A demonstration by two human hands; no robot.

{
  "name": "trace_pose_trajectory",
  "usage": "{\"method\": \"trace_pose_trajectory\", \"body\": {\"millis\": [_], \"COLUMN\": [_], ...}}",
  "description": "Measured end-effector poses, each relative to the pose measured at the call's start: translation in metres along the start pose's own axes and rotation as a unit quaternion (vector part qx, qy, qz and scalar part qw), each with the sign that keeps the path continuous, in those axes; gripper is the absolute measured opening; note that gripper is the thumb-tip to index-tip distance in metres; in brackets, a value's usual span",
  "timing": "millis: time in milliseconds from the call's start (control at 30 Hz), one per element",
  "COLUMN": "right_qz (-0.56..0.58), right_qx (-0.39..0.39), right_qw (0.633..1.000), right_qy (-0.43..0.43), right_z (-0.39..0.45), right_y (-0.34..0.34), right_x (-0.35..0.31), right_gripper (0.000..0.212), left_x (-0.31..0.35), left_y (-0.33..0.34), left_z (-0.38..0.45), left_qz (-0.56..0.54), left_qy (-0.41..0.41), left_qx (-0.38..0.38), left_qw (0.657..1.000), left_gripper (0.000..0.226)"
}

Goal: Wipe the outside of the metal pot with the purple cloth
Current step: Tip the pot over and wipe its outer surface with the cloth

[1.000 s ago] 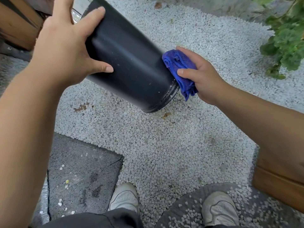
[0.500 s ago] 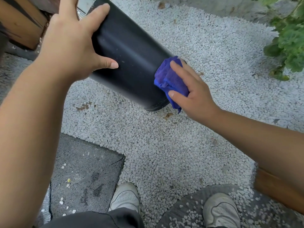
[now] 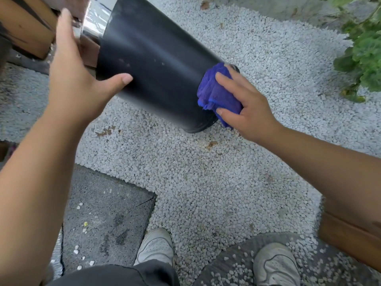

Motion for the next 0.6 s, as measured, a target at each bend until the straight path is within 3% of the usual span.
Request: {"method": "trace_pose_trajectory", "body": {"millis": [67,167,333,433,500,600], "right_qz": [0.027,0.054,0.093,0.13,0.139,0.147], "right_qx": [-0.007,-0.007,0.02,0.018,0.024,0.034], "right_qw": [0.999,0.998,0.992,0.984,0.979,0.975], "right_qy": [0.022,0.038,0.078,0.122,0.147,0.165], "right_z": [0.011,0.023,0.03,0.031,0.031,0.034], "right_y": [-0.005,-0.009,-0.026,-0.026,-0.025,-0.023], "right_x": [0.001,-0.001,0.005,0.011,0.016,0.02], "right_gripper": [0.068,0.066,0.065,0.064,0.063,0.063], "left_x": [-0.006,0.0,0.016,0.024,0.034,0.047], "left_y": [0.003,0.004,-0.004,0.0,0.002,0.009], "left_z": [-0.004,0.001,0.017,0.022,0.021,0.027], "left_qz": [0.023,0.026,0.046,0.058,0.077,0.11], "left_qy": [-0.049,-0.08,-0.058,-0.054,-0.042,-0.028], "left_qx": [-0.004,-0.001,0.0,-0.005,0.032,0.03], "left_qw": [0.999,0.997,0.997,0.997,0.996,0.993], "left_gripper": [0.056,0.057,0.044,0.07,0.067,0.056]}}
Point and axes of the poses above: each hand's wrist, its own z-axis towards the middle knuckle, its own y-axis out of the palm, x = y × z, the point moved 5 cm from there along z, towards the middle knuckle, and after that the axes turned 5 degrees about -y, right-handed, at the moved point
